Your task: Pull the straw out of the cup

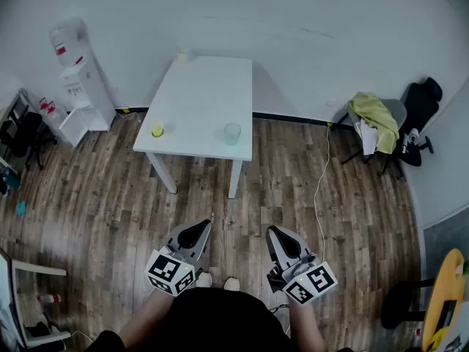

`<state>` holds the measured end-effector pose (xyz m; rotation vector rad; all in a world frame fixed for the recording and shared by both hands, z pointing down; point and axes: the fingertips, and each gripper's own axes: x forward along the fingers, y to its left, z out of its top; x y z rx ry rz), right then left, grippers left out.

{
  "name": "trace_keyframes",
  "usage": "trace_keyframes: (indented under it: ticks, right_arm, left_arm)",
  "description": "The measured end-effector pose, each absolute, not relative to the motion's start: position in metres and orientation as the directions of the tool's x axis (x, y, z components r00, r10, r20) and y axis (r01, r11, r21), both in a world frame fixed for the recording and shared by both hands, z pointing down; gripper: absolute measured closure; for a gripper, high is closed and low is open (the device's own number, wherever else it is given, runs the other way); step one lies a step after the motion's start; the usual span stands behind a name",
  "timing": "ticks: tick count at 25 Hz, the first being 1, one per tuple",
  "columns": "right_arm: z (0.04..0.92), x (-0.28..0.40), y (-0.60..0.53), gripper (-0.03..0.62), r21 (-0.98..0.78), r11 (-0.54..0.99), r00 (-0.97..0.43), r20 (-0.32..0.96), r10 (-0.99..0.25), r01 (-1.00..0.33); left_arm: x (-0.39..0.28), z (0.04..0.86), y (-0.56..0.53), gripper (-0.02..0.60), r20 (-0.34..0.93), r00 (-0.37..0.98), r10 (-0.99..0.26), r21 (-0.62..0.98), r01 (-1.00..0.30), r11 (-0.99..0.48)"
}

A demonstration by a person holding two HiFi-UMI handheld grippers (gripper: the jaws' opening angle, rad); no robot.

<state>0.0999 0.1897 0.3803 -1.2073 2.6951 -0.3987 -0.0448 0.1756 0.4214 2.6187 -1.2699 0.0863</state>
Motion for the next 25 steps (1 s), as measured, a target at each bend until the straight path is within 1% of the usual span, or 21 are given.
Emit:
trace_keyframes:
  ticks: [14, 25]
  right_arm:
    - [0.384, 0.098, 0.193, 0.572, -0.330, 0.625, -0.653, -0.034, -0.757, -0.708]
    - [0.377, 0.069, 0.178, 0.571, -0.359, 0.601, -0.629, -0.049, -0.776, -0.714]
  left_arm:
    - [-0.049, 0.420, 0.178, 0.568, 0.155, 0.629, -0.762, 0.186, -0.776, -0.603]
    - [-0.083, 0.419, 0.163, 0.568, 0.136, 0.655, -0.743, 0.197, -0.753, -0.628]
